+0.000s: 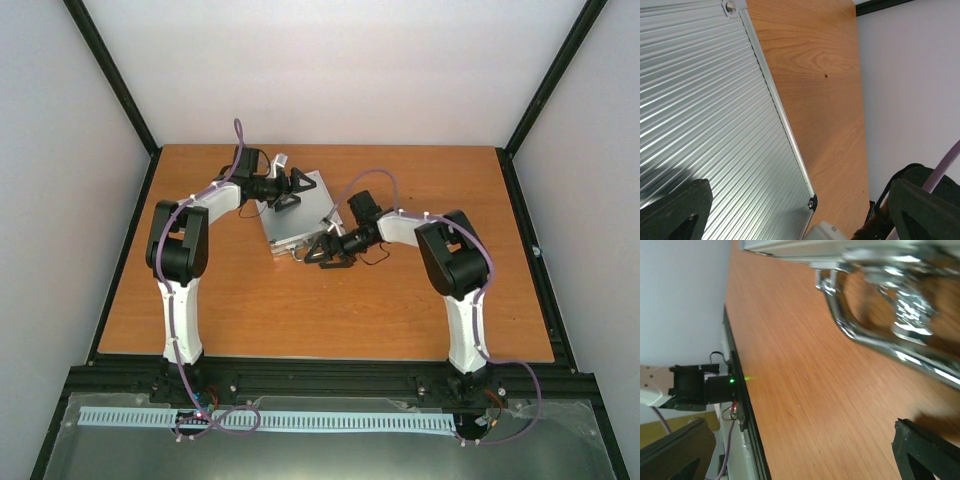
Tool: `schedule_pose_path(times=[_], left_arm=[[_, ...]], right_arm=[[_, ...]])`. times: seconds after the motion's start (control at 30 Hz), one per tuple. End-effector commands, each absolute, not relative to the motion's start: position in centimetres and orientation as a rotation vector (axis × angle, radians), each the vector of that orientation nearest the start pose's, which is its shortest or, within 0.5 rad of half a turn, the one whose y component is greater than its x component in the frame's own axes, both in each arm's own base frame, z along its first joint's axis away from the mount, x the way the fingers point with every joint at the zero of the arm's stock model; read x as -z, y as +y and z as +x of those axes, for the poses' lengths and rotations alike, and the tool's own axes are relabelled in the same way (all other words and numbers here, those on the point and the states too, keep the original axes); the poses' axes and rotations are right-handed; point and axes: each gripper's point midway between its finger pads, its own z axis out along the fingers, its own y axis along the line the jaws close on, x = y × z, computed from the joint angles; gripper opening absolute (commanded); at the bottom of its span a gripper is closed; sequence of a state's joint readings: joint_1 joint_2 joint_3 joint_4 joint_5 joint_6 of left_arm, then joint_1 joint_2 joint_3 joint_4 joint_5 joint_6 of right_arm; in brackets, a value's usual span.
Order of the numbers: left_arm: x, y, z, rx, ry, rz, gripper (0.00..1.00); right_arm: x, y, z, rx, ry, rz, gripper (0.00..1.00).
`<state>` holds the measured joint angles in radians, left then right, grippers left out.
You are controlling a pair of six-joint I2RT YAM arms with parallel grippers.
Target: Pack up texas hold em set
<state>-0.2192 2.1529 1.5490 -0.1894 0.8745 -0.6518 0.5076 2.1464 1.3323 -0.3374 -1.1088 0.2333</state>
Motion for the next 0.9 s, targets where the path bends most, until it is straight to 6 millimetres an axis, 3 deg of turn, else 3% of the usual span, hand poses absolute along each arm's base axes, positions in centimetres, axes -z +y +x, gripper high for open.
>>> schedule_pose_path(times=[0.0, 0.17, 0.23, 0.37, 0.57, 0.87], left_arm=[[-5.3, -23.3, 45.8, 1.363, 2.69, -0.251, 1.0], [-5.3, -23.4, 45.9, 1.369, 2.689, -0.255, 1.0], [-5.2, -23.4, 45.9, 1.37, 2.69, -0.255, 1.0], [-5.0, -23.4, 45.8, 1.369, 2.694, -0.259, 1.0], [-5.0, -23.3, 45.8, 1.356, 2.696, -0.257, 1.0], [-4.7, -23.2, 45.6, 1.351, 2.705, -0.262, 1.0]], right_arm=[[-7.0, 32.1, 30.4, -1.512, 2.696, -0.642, 0.98], [-9.7, 31.2, 31.9, -1.307, 2.641, -0.653, 0.93], [-10.7, 31.1, 32.7, -1.245, 2.62, -0.652, 0.8], [-11.0, 31.4, 33.5, -1.149, 2.614, -0.669, 0.07], [-8.5, 33.3, 33.5, -0.915, 2.626, -0.796, 0.03], [-5.1, 33.4, 35.9, -0.697, 2.621, -0.607, 0.03]])
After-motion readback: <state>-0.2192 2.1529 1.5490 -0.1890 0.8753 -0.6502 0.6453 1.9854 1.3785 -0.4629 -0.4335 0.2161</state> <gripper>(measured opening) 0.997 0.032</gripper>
